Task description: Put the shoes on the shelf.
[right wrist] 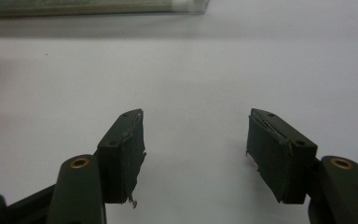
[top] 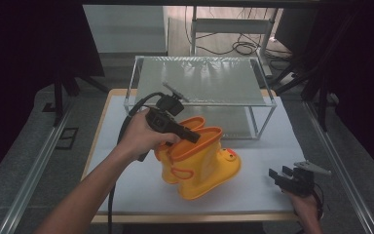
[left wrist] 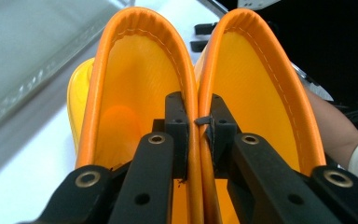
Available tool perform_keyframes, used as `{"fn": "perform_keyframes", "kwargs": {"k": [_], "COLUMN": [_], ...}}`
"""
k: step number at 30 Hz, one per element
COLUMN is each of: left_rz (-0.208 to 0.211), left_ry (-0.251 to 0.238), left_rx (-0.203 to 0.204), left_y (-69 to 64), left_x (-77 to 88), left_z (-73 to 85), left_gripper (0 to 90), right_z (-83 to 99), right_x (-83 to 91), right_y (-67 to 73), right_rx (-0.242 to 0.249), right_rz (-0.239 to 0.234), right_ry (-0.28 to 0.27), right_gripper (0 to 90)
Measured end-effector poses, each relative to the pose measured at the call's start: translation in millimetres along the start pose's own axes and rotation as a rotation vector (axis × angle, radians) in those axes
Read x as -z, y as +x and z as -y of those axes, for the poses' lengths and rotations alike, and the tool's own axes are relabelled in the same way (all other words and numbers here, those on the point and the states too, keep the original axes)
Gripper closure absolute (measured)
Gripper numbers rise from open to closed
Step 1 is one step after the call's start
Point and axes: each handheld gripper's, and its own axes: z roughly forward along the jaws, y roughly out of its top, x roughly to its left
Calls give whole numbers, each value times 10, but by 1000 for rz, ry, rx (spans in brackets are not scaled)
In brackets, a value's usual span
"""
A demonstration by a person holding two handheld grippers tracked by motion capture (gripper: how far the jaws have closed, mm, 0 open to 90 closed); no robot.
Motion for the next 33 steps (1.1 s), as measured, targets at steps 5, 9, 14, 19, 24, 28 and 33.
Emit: {"fn": "perform_keyframes", "kwargs": {"k": [5, 9, 14, 19, 24, 28, 33], "left_rz": [16, 23, 32, 39, 46, 48, 60], "left_ry": [-3, -8, -11, -9, -19, -24, -44], "left_rx": [-26, -38, -44, -51, -44, -41, -27], "left_y": [-128, -221, -289, -317, -328, -324, -294], "left_x": [-9, -19, -28, 6, 58, 107, 176], "left_z": [-219, -366, -513, -661, -808, -934, -1102], "left_gripper": [821, 821, 821, 821, 821, 822, 822], "right_z": [1, -3, -2, -1, -1, 2, -1], "right_x": [8, 18, 20, 19, 17, 14, 27], "right_y": [-13, -19, -30, -38, -42, -50, -61], "right_rx": [-4, -6, -12, -18, -23, -25, -28], "right_rz": [1, 3, 3, 4, 4, 4, 6], "right_ry": [-1, -5, -5, -8, -12, -11, -13], "right_gripper": [362, 362, 362, 363, 362, 363, 363]}}
